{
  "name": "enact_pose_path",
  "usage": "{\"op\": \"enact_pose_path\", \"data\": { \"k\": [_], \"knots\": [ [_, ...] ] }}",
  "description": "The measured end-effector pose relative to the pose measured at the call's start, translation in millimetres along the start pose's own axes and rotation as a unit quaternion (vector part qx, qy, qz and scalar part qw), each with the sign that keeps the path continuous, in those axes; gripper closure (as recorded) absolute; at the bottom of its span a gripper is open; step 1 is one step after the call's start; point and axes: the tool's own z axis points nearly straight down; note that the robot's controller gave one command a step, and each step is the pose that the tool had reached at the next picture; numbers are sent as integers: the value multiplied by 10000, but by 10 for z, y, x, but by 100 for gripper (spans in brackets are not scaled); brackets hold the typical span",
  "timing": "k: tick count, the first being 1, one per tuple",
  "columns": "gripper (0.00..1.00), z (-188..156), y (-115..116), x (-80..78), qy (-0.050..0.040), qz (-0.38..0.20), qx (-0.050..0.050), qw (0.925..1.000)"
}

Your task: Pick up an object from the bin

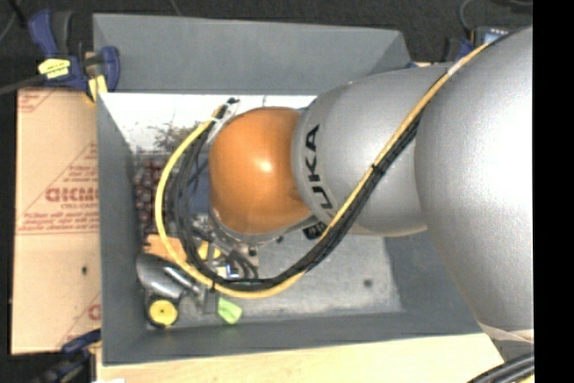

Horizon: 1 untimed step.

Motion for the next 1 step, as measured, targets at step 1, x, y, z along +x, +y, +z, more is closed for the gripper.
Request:
{"op": "enact_pose_path", "data": {
  "k": [1],
  "knots": [
    [0, -46, -10, -18, -37, 24, -10, 10000]
  ]
}}
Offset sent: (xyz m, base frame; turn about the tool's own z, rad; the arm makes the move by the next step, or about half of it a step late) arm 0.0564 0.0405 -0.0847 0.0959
